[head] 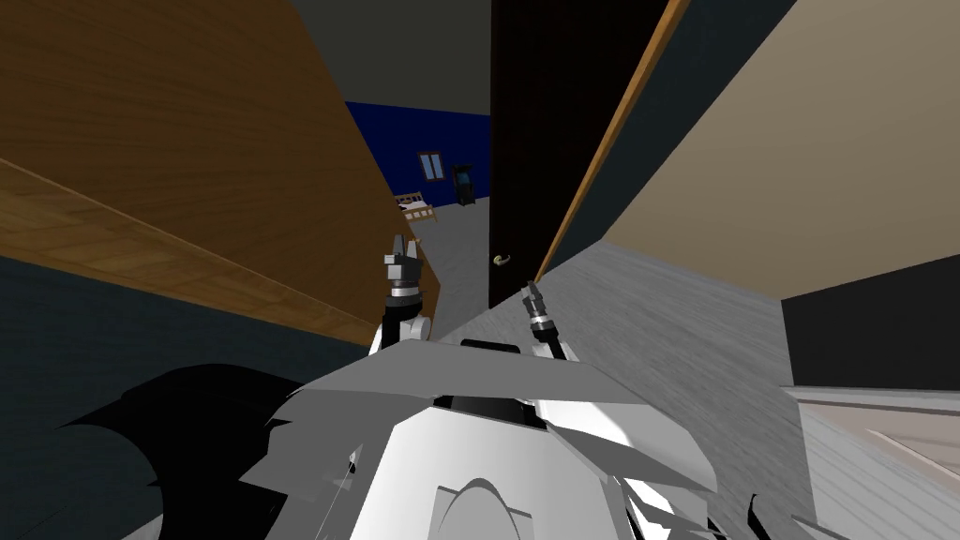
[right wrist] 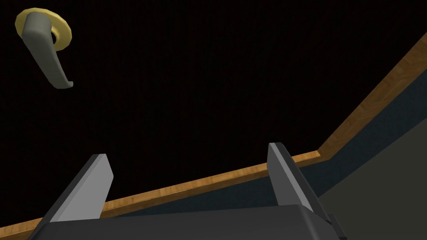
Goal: Push the door open
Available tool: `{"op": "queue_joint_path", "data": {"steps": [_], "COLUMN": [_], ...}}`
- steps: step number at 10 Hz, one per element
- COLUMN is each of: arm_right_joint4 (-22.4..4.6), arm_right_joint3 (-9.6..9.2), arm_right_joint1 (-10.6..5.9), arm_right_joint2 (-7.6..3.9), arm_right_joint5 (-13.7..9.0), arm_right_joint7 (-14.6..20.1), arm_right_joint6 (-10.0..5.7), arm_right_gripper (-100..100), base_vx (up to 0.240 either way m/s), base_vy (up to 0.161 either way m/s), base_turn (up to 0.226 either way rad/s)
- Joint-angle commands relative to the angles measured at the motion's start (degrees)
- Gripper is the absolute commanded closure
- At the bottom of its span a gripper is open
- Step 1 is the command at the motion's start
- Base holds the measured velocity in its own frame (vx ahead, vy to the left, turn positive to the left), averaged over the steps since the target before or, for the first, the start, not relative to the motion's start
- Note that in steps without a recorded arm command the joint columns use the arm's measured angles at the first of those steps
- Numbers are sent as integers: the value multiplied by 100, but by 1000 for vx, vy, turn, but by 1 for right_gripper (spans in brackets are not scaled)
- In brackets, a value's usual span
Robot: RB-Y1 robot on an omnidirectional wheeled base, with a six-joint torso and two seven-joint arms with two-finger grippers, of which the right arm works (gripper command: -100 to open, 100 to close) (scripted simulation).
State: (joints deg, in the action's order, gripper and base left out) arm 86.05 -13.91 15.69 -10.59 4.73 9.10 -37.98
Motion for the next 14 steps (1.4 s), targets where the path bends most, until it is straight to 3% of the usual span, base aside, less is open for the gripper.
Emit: {"op": "queue_joint_path", "data": {"steps": [1, 14], "arm_right_joint4": [-257, -1839], "arm_right_joint3": [-60, -477], "arm_right_joint1": [-71, -531], "arm_right_joint2": [-30, -333], "arm_right_joint5": [44, 332], "arm_right_joint7": [71, 618], "arm_right_joint6": [-103, -651], "arm_right_gripper": [-100, -100], "base_vx": [95, 91], "base_vy": [-34, -43], "base_turn": [70, 63]}}
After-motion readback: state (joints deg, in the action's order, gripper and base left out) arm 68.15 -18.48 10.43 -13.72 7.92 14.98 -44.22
